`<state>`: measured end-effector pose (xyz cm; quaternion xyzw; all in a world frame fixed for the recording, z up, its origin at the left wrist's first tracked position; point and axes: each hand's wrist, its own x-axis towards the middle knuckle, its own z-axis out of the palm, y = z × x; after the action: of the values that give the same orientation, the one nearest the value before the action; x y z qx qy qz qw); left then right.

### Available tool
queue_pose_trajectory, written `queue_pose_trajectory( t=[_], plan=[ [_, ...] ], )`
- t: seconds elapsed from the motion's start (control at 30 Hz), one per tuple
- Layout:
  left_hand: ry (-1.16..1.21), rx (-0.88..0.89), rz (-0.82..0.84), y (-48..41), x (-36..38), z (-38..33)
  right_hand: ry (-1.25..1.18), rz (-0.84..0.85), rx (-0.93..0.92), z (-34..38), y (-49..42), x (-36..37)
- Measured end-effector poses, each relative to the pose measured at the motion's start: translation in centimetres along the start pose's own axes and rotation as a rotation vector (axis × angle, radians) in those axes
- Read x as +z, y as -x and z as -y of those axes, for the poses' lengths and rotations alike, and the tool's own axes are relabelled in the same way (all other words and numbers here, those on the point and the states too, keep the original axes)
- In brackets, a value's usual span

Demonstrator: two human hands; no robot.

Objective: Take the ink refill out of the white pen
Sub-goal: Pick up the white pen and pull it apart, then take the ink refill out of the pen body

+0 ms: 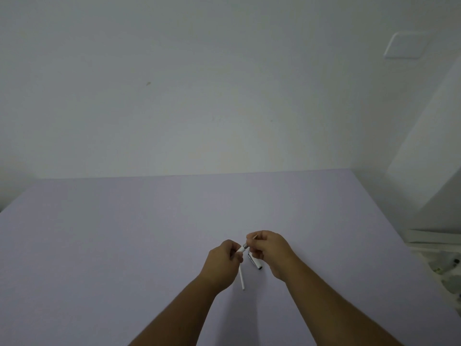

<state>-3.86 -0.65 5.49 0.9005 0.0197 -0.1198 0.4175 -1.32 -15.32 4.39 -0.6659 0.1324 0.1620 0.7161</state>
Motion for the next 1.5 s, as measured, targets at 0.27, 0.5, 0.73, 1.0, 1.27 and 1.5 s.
queue_pose_trajectory(
  t=[0.27, 0.5, 0.73, 1.0, 1.27, 1.5],
  plan=[
    [-0.005, 0.007, 0.011, -0.2, 0.0, -0.1, 0.03, -0.023, 0.028, 0.1, 0.0, 0.1],
    [0.008, 0.002, 0.011, -0.2, -0.3, -0.1, -0.033, 0.055, 0.07, 0.3, 0.2, 0.2],
    [0.192, -0.054, 0.067, 0.2, -0.6, -0.4, -0.12, -0.094, -0.042, 0.7, -0.3, -0.2],
    [0.279, -0.113, 0.098, 0.2, -0.3, 0.3, -0.175, -0.352, -0.096, 1.2, -1.5, -0.6],
    [0.307, -0.208, 0.098, -0.2, 0.9, 2.7, 0.707, -0.254, 0.108, -4.4, -3.8, -3.0],
    [0.271, -0.23, 0.096, -0.5, 1.7, 4.2, 0.948, -0.252, 0.054, -7.7, -3.8, -2.5]
  ],
)
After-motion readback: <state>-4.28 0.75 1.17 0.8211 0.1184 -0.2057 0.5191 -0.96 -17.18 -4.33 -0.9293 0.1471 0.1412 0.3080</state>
